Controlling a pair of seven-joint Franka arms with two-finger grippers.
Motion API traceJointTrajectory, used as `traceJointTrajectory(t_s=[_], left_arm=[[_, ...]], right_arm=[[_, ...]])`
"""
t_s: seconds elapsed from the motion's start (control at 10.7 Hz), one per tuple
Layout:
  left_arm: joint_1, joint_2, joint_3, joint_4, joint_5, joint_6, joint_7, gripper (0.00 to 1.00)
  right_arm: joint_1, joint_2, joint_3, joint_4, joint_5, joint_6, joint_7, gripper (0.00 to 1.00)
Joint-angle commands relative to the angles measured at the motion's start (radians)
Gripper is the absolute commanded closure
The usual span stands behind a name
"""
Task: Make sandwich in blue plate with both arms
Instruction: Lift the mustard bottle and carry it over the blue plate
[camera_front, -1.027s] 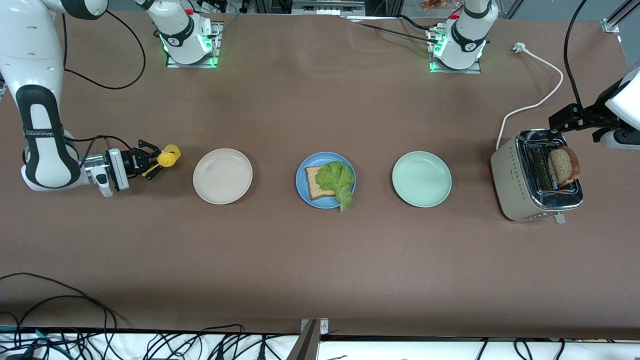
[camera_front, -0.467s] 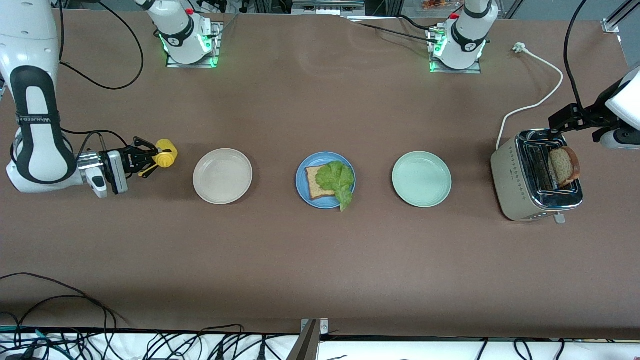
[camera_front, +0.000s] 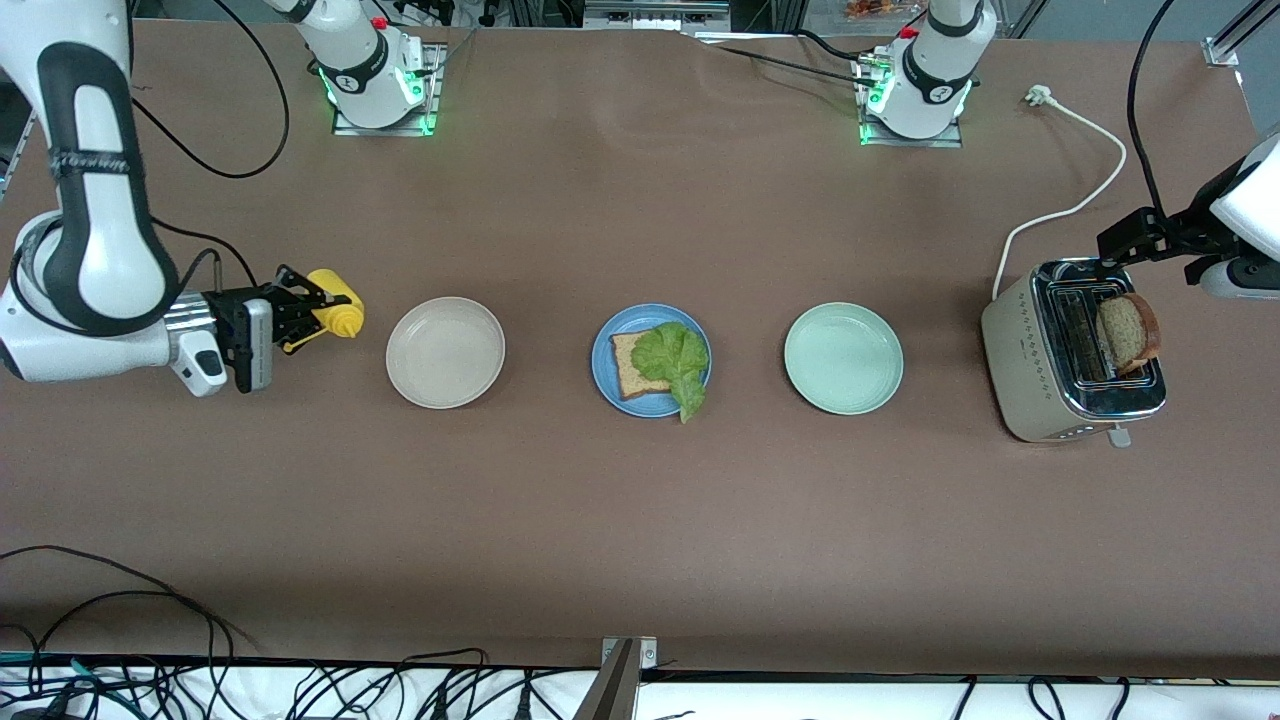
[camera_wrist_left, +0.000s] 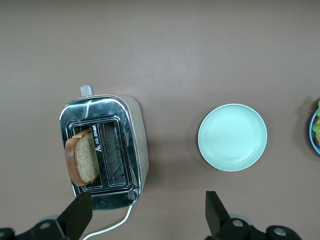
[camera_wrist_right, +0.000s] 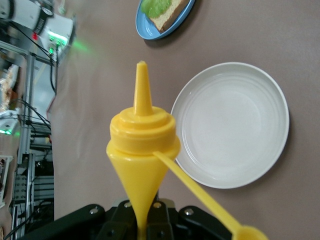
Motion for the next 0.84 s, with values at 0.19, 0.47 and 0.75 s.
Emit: traceJointTrajectory(t_s=[0.19,0.47,0.75], left_arm=[[0.004,-0.006,0.000,-0.006,-0.012,0.012,0.024,0.00],[0.002,-0.005,0.000,-0.005,-0.012,0.012,0.024,0.00],[0.002,0.001,0.000,-0.006,-0.012,0.020,0.024,0.00]], right_arm=[[0.151,-0.025,0.040,0.142,-0.217,0.021,0.302,0.95],[0.223,-0.025,0.127,0.183,-0.378,0.086,0.467,0.95],[0.281,-0.023,0.218,0.203,-0.541,0.151,0.630,0.95]])
